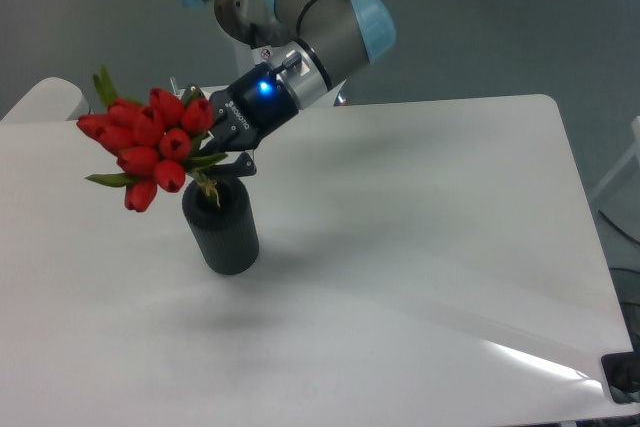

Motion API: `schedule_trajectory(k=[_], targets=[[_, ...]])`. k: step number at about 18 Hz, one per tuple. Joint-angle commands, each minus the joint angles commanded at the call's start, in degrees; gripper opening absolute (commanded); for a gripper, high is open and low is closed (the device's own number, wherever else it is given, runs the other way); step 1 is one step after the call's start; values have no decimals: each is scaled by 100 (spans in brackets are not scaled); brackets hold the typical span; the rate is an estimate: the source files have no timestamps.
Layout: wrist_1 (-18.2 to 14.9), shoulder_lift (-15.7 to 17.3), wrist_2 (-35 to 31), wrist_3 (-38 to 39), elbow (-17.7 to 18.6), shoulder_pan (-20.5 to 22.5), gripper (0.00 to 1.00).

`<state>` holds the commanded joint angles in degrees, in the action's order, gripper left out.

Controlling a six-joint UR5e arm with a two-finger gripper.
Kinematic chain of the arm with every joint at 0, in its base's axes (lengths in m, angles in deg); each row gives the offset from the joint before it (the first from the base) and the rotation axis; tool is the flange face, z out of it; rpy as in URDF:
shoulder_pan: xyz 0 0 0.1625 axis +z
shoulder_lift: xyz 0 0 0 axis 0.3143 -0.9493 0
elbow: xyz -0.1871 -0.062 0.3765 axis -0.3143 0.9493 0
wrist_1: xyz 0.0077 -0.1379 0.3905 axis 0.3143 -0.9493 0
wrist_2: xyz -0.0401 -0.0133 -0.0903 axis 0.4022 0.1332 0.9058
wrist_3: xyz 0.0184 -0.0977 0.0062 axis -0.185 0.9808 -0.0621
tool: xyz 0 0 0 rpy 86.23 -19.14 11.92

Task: Insert the flowers into the vase
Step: 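Lower the tulip stems into the black vase opening, then push the bouquet deeper and tilt it upright in the vase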

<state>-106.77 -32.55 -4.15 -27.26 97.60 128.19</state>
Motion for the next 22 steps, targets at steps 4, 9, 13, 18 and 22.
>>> schedule_trajectory(k=[4, 9, 13, 18, 22], targets=[[9, -97, -9, -115, 88, -9, 24], [18, -124, -17, -247, 176, 44, 24], [26, -194, -18, -431, 360, 70, 24], [35, -273, -141, -475, 405, 70, 24], [27, -335, -149, -554, 396, 79, 26]])
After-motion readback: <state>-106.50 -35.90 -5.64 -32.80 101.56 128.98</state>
